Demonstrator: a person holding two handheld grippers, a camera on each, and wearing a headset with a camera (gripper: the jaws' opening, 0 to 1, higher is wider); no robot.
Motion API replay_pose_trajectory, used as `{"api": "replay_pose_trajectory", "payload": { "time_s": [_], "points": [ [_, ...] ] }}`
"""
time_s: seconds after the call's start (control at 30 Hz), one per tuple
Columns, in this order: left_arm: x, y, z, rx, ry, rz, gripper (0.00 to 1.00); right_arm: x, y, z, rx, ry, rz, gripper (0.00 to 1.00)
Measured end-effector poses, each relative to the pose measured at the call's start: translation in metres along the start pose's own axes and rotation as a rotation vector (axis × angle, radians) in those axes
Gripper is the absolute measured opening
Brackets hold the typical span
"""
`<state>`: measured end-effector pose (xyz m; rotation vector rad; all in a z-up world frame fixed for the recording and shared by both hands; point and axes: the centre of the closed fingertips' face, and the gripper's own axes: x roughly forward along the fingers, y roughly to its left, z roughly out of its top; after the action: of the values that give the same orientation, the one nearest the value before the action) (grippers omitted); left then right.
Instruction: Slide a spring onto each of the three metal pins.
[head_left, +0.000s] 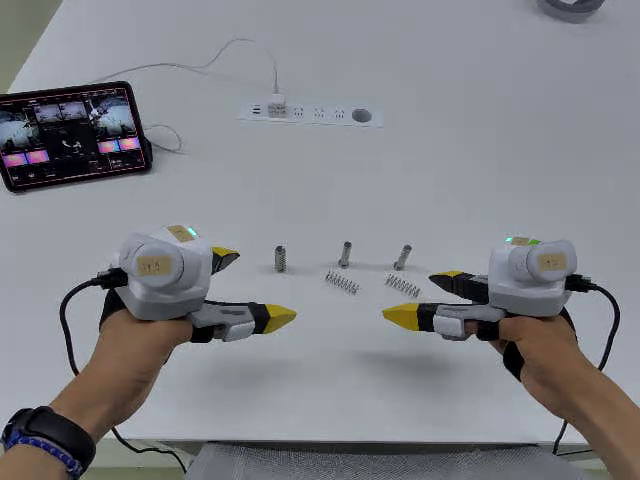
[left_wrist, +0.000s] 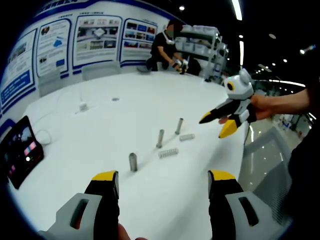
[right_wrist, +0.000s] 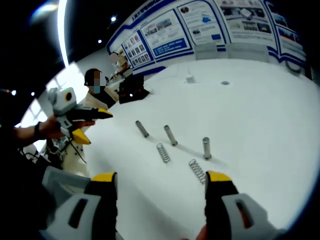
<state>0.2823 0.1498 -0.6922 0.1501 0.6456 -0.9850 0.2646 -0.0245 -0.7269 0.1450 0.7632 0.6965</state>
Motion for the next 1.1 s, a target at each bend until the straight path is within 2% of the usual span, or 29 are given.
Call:
{"api": "replay_pose_trajectory", "payload": {
  "time_s": [0.37, 0.73, 1.1],
  "points": [
    [0.007, -0.003, 0.000, 0.028, 0.021, -0.026, 0.74, -0.003, 0.000, -0.002, 0.010, -0.011, -0.004, 0.75],
    [0.016, -0.008, 0.004, 0.086, 0.055, -0.053, 0.74, -0.007, 0.004, -0.002, 0.007, -0.019, 0.001, 0.77],
    [0.029, -0.021, 0.004, 0.151, 0.095, -0.085, 0.75, -0.012, 0.009, -0.009, -0.006, -0.004, 0.009, 0.81]
  ]
}}
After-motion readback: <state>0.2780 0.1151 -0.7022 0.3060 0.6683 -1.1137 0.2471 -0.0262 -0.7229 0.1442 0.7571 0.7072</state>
